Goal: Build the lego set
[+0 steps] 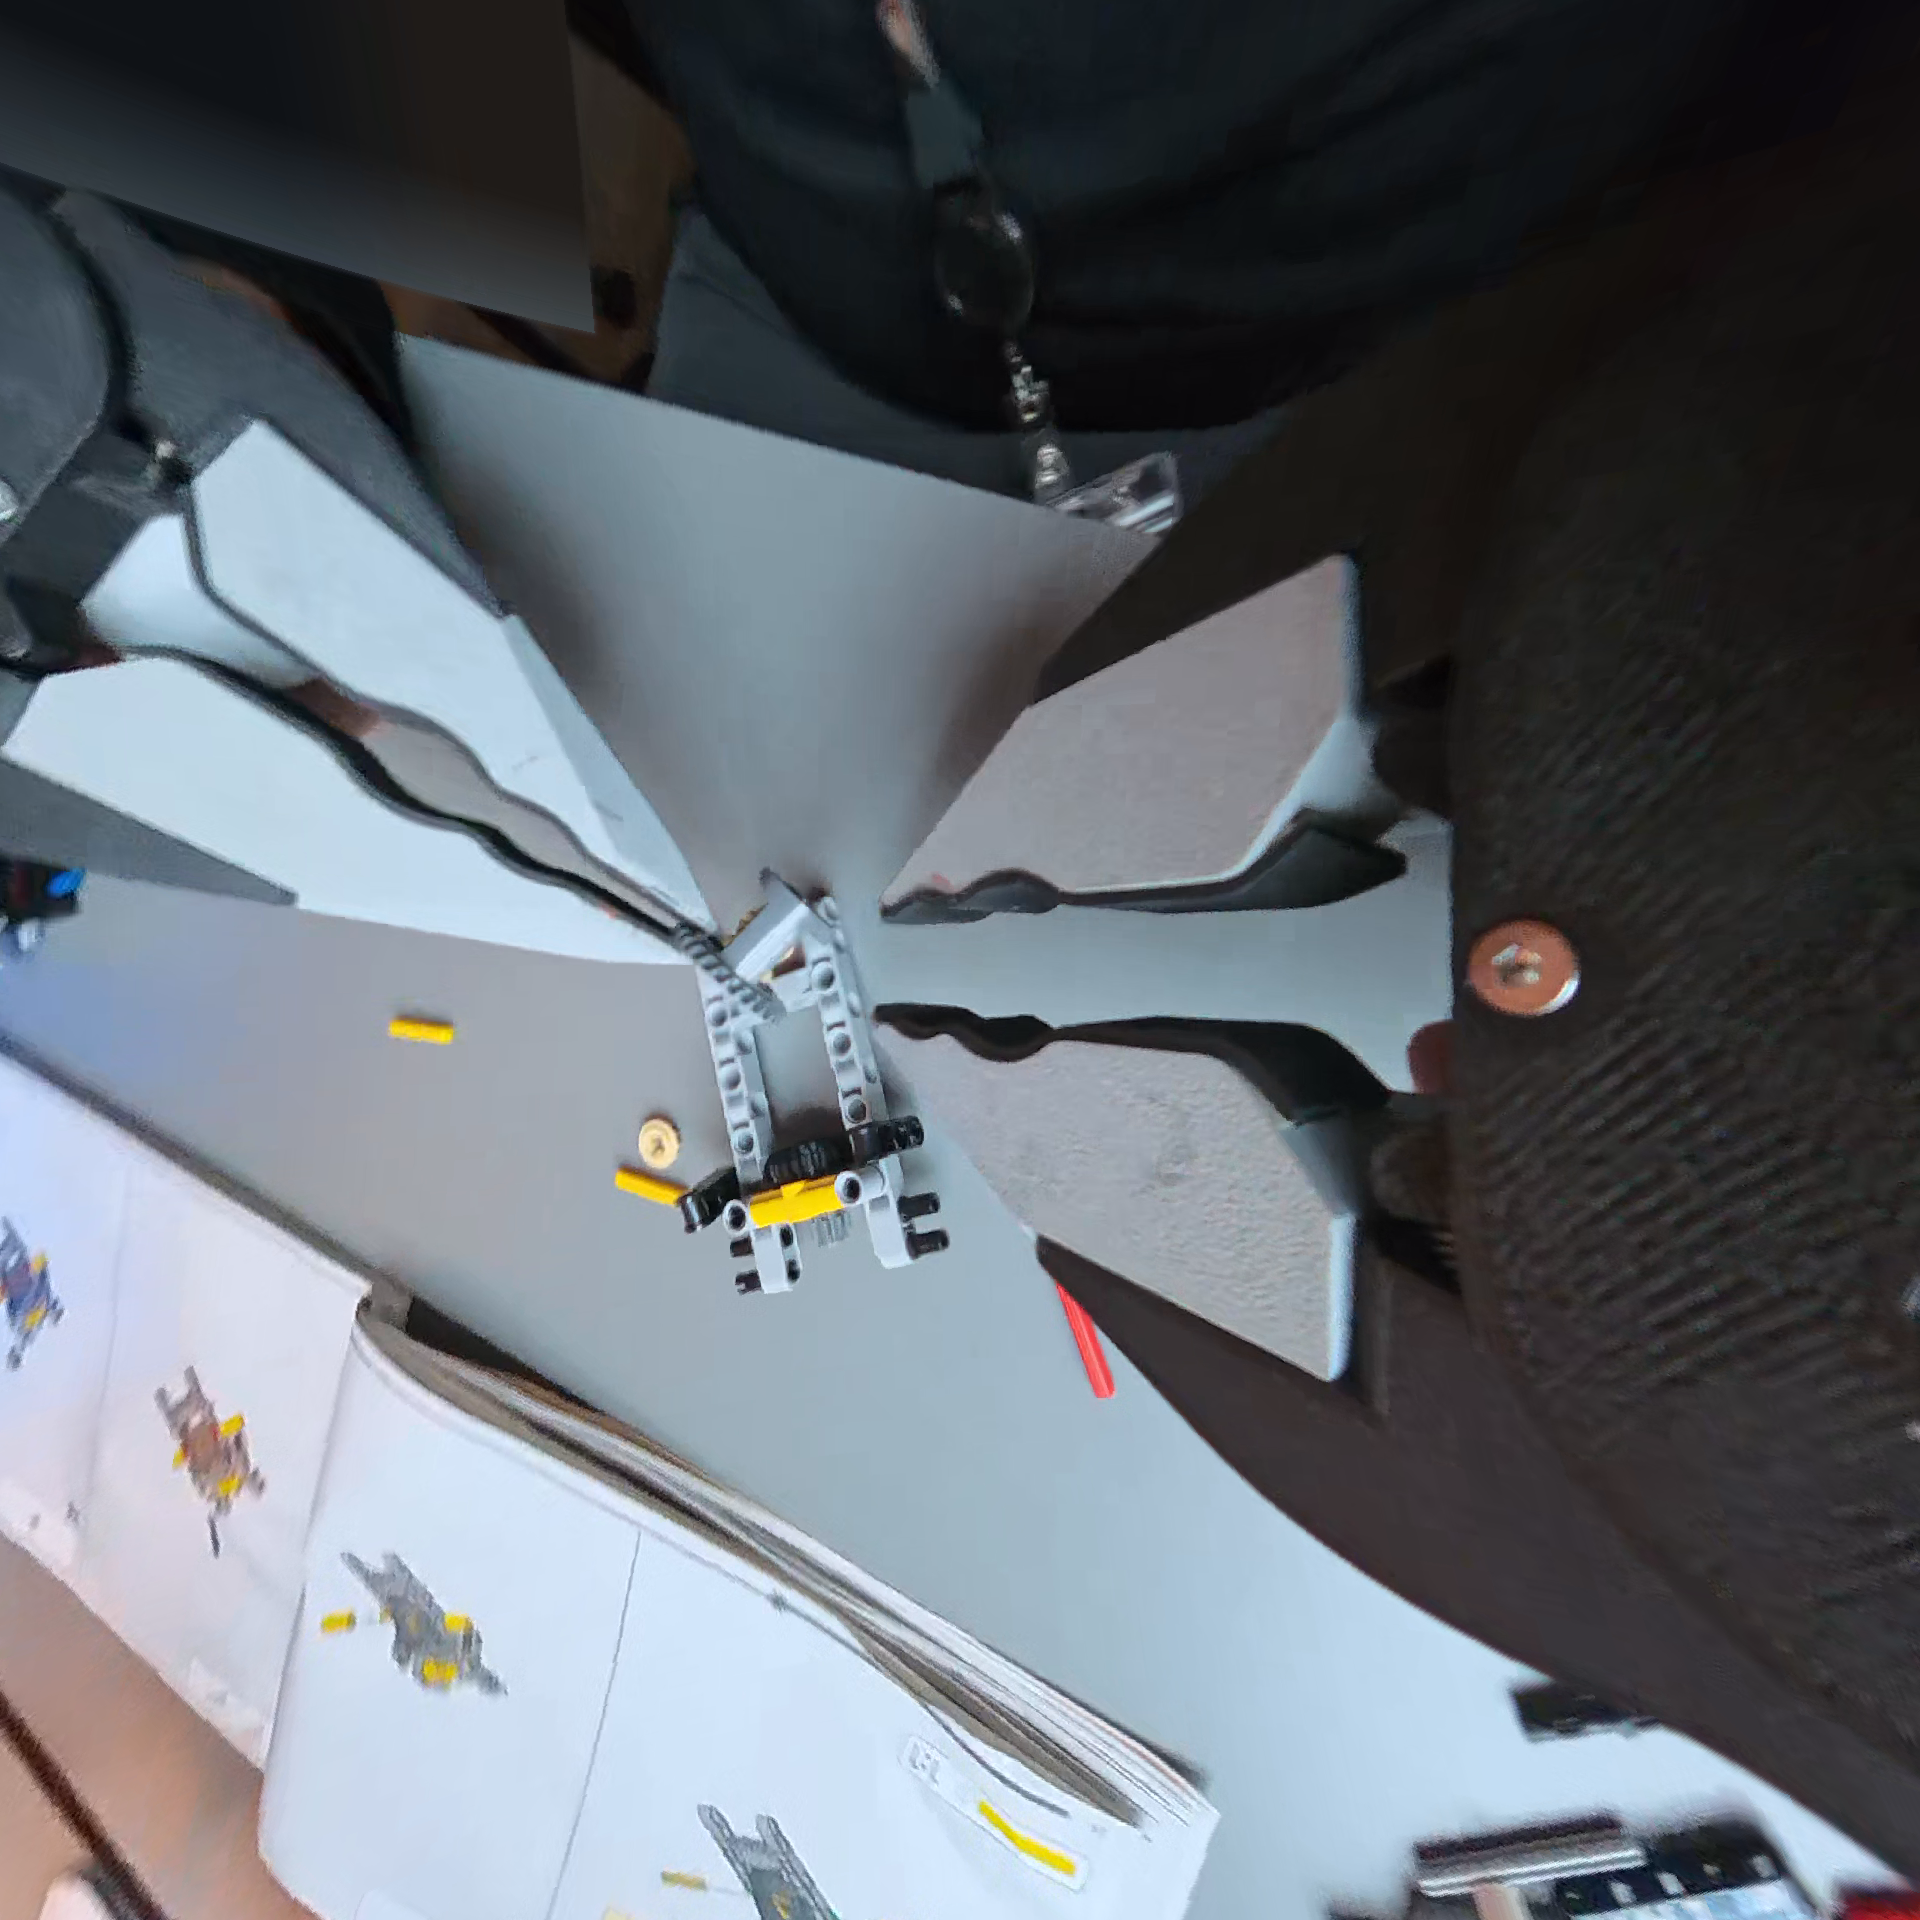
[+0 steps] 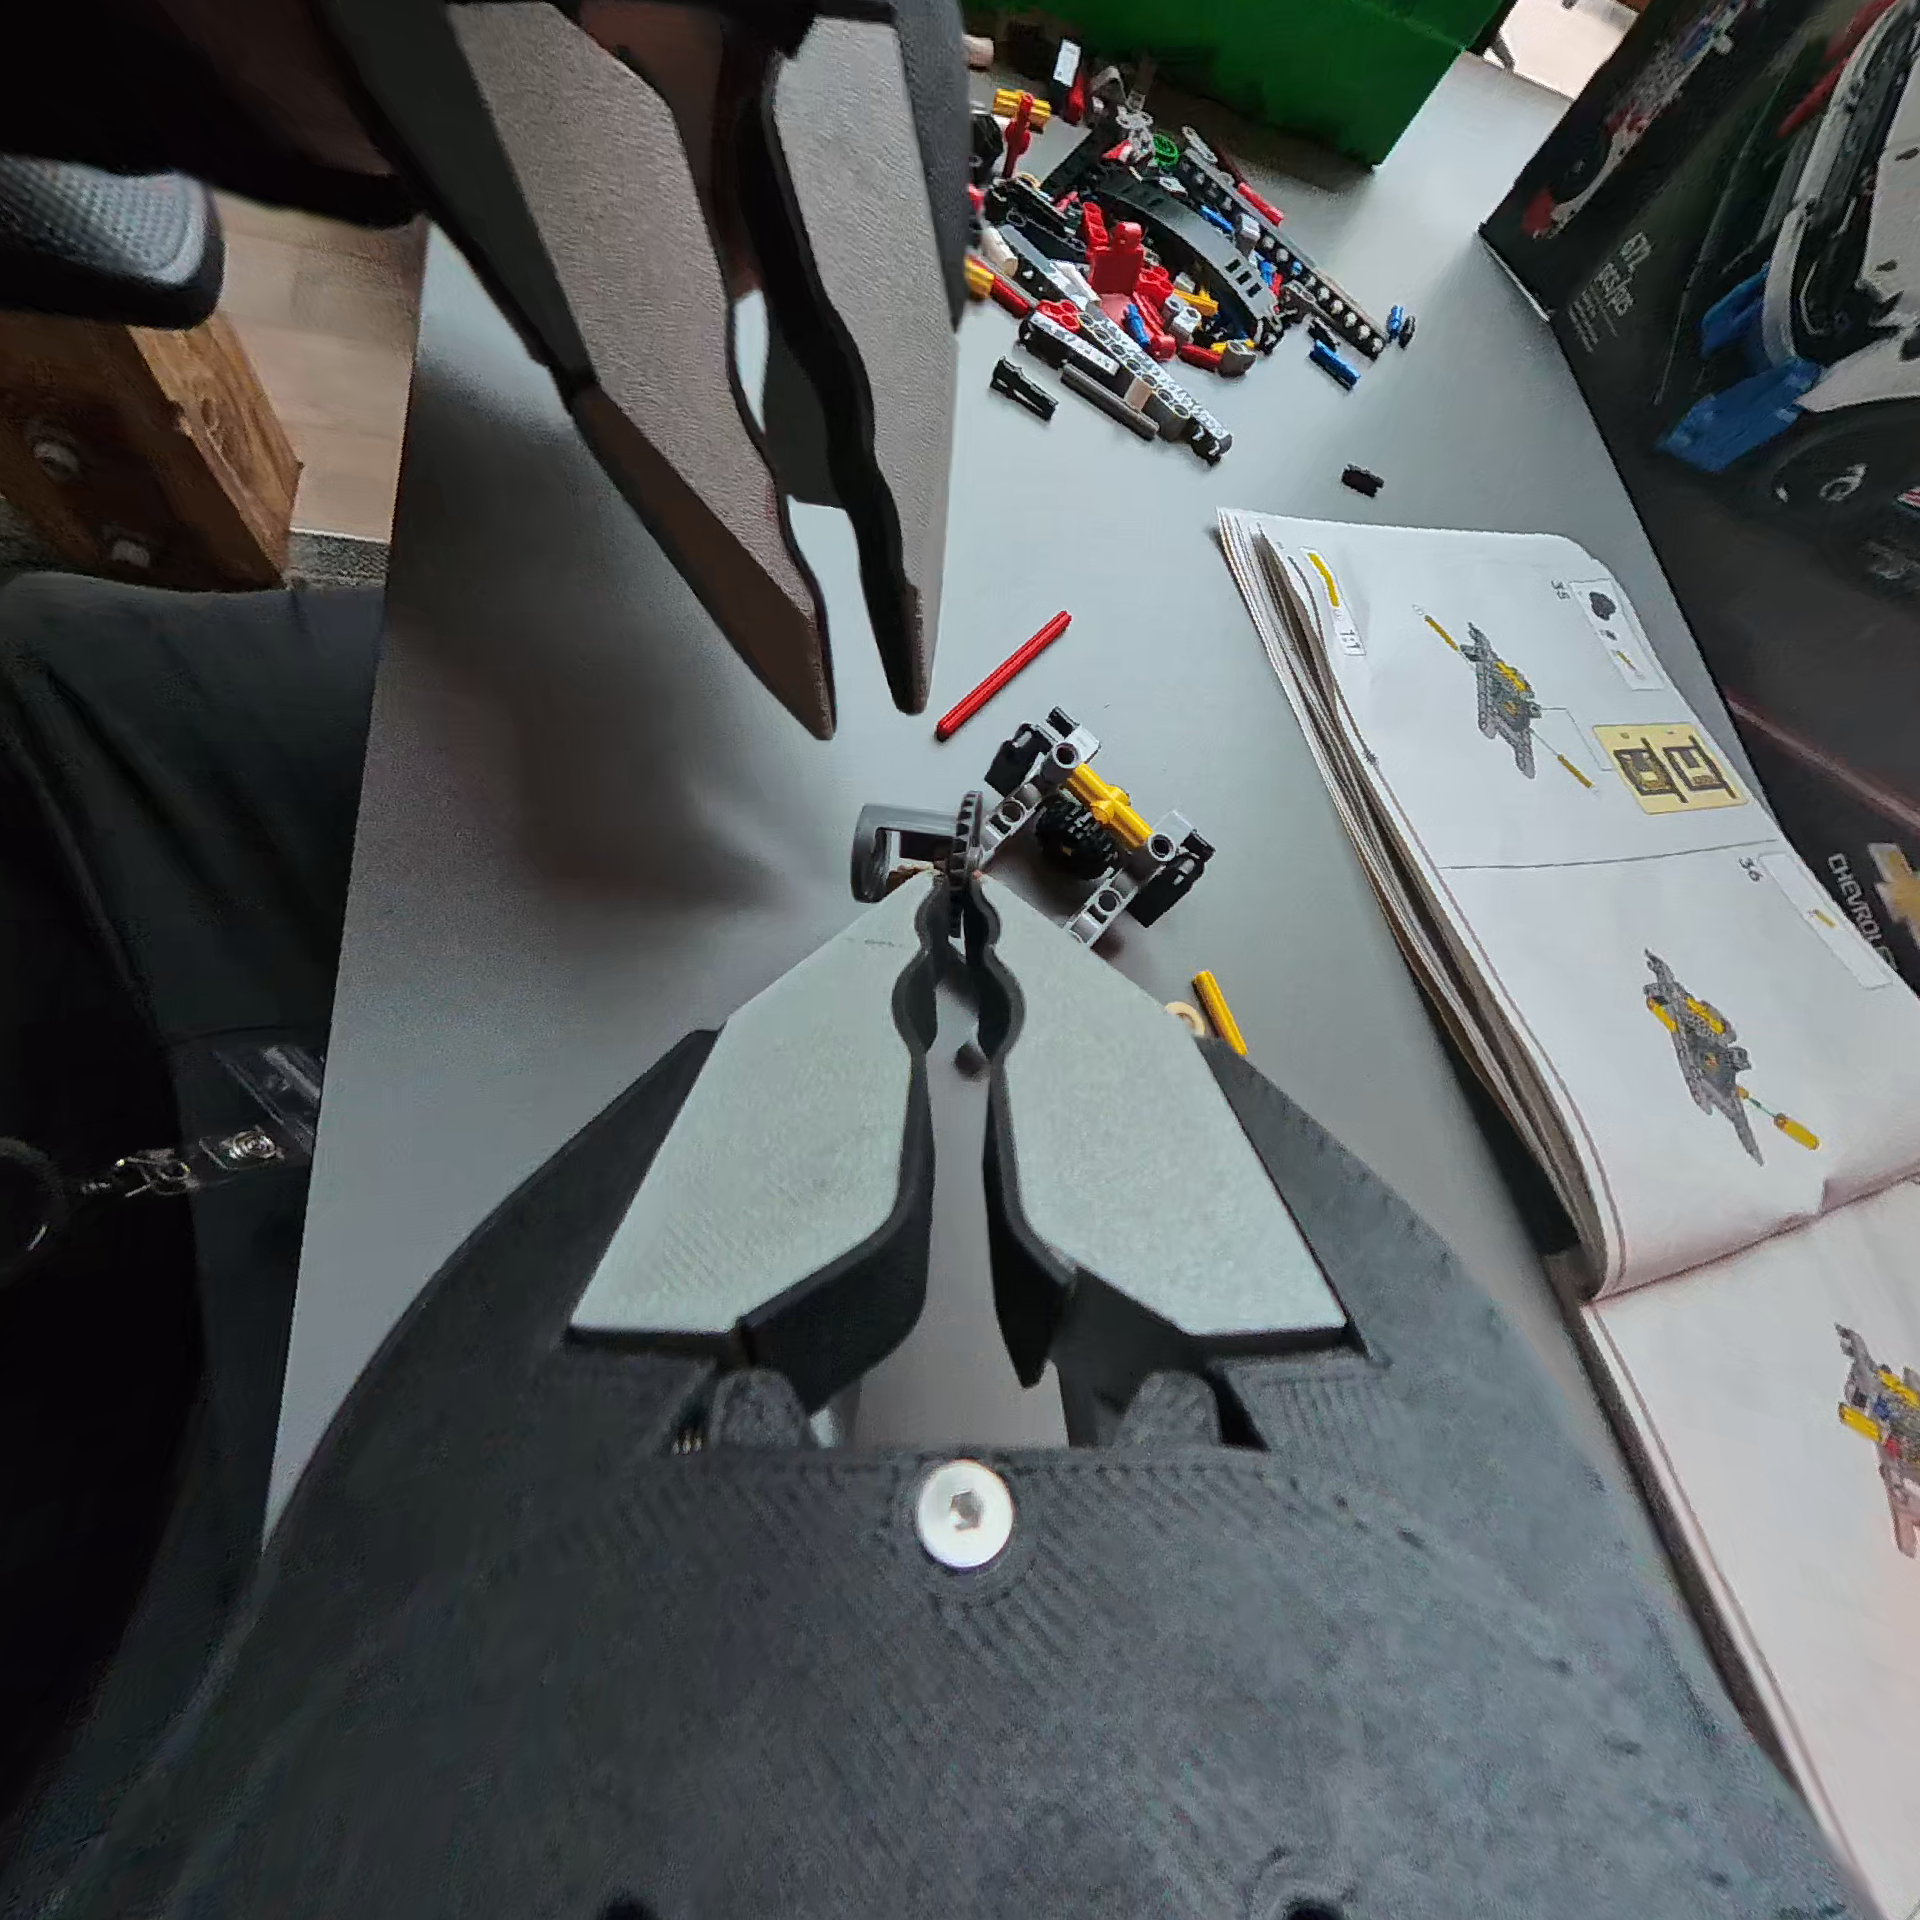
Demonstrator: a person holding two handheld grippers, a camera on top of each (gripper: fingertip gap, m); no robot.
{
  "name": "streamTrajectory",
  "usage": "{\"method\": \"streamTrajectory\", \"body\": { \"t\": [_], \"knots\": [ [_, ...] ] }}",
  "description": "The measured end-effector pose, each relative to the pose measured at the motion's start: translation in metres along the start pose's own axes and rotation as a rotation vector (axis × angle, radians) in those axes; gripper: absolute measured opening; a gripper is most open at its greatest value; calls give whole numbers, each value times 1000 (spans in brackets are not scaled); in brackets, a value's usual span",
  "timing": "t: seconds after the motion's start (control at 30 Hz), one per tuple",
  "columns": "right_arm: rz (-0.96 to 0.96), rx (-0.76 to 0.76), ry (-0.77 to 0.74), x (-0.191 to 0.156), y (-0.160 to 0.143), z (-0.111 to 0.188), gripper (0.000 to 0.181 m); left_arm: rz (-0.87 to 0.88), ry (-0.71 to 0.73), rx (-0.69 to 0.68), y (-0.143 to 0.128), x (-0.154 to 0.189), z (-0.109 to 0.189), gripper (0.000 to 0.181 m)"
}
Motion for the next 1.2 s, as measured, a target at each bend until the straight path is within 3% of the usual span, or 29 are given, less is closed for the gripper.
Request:
{"method": "streamTrajectory", "body": {
  "t": [0.2, 0.47, 0.63, 0.7, 0.87, 1.0, 1.2],
  "knots": [
    [207, 4, 51, -5, 2, 1, 0, 18, -266, 8, 1, 5, -1, 26],
    [341, 17, 85, -8, 1, -2, 0, -62, -371, -18, 0, 5, -10, 48],
    [343, 26, 101, -8, 1, -3, 0, -355, -191, 15, 4, 4, -17, 43],
    [370, 40, 108, -8, 3, -2, 0, -372, -163, -22, -5, 7, -18, 49],
    [472, 62, 118, -10, 7, -1, 0, -170, -264, -93, -25, 13, -12, 57],
    [526, 87, 123, -13, 11, 0, 0, 31, -398, -30, -13, 13, -3, 54],
    [604, 127, 156, -23, 17, 1, 0, 138, -611, -25, 0, 16, 0, 48]
  ]
}}
Point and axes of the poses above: each gripper's, where its closed fingertips meet, z back along the fingers, y out of its top, x = y × z across the jaws, the point moved 1 cm from there along z, back along the fingers, and after that the axes turned 13 degrees about x, right-handed, at the moved point
